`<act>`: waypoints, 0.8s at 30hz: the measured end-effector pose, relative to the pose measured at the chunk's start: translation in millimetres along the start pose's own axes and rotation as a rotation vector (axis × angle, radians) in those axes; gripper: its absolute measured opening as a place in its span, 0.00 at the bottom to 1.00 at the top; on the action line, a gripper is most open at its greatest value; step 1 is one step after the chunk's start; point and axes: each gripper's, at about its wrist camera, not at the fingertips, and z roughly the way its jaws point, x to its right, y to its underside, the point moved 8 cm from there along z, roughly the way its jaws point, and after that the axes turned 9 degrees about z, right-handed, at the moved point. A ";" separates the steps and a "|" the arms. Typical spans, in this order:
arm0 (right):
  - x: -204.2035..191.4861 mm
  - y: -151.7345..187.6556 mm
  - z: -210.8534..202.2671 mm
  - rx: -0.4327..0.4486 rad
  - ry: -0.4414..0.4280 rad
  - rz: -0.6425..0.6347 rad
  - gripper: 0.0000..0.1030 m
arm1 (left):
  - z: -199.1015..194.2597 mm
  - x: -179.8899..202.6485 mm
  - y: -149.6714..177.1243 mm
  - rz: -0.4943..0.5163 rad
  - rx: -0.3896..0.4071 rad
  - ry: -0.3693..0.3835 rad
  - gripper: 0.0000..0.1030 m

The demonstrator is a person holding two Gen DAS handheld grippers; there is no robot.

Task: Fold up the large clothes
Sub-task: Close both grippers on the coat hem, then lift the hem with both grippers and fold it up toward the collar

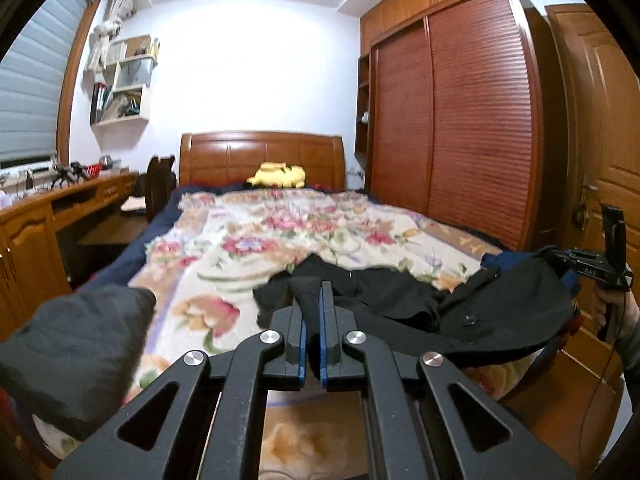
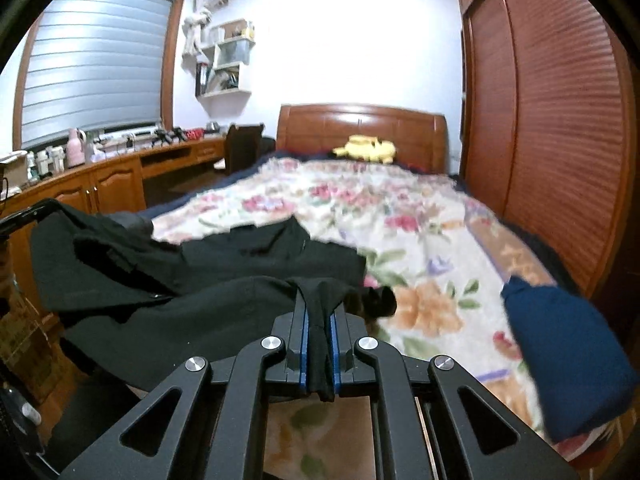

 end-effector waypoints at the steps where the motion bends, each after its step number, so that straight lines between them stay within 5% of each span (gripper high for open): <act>1: -1.3 0.7 -8.4 0.014 -0.004 -0.004 0.08 | -3.5 -0.7 -4.7 0.001 0.011 -0.002 0.05; 14: -3.6 -21.7 -71.1 0.133 -0.047 -0.018 0.08 | -35.9 -15.7 -58.1 0.006 0.155 -0.047 0.05; 18: -2.8 -26.4 -56.1 0.142 -0.053 0.000 0.08 | -7.8 -29.8 -54.1 -0.021 0.115 -0.068 0.05; 24: -10.7 -17.4 25.0 0.042 -0.007 -0.003 0.08 | 75.1 -47.2 -2.9 -0.061 -0.073 -0.145 0.05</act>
